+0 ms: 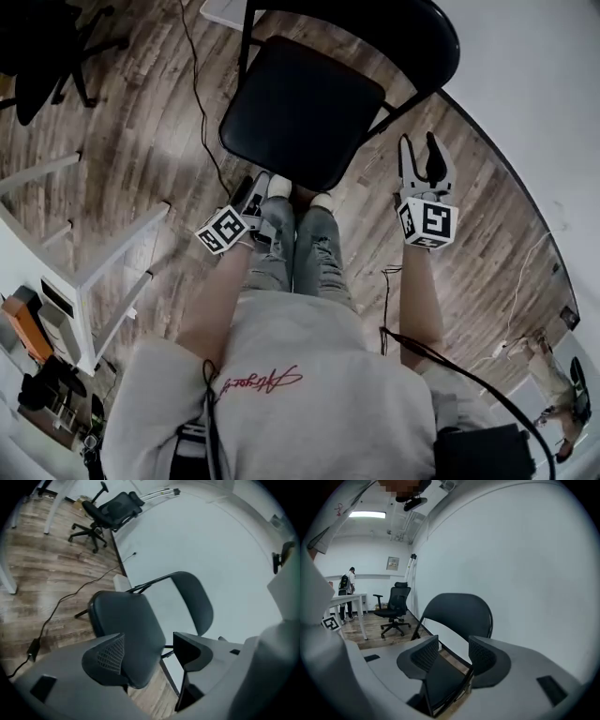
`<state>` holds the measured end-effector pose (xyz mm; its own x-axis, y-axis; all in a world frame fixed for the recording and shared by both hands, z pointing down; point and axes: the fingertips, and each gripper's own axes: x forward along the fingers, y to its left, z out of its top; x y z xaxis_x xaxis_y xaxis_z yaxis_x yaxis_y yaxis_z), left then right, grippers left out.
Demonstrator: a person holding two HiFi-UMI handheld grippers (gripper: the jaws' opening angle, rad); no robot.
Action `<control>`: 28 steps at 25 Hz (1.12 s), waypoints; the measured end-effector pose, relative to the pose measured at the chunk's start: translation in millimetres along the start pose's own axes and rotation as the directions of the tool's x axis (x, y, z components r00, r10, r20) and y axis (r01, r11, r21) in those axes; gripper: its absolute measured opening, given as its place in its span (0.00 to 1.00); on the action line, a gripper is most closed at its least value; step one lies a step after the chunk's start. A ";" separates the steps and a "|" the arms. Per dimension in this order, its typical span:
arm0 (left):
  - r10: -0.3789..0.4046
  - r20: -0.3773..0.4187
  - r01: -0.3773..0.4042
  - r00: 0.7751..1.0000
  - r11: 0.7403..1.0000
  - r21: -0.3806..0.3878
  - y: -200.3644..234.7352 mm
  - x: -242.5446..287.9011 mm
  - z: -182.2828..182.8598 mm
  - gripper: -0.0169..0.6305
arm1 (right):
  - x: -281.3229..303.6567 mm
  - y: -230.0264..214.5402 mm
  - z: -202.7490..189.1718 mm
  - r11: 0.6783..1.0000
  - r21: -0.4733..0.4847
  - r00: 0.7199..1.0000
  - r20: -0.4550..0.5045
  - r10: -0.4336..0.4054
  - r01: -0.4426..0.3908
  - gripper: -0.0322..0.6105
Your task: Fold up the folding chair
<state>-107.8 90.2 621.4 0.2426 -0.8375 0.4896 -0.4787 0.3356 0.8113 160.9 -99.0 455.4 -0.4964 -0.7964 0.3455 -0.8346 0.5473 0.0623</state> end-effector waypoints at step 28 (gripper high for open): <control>-0.395 -0.091 0.357 0.914 0.891 -0.281 100.2 105.5 -49.2 0.63 | 156.4 -75.4 -70.7 0.997 0.065 0.999 0.019 0.046 -0.047 0.37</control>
<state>-88.6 56.7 770.1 0.4872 -0.8592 0.1562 -0.1027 0.1213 0.9873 163.0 -246.6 570.9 -0.5385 -0.7753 0.3301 -0.8241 0.5662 -0.0146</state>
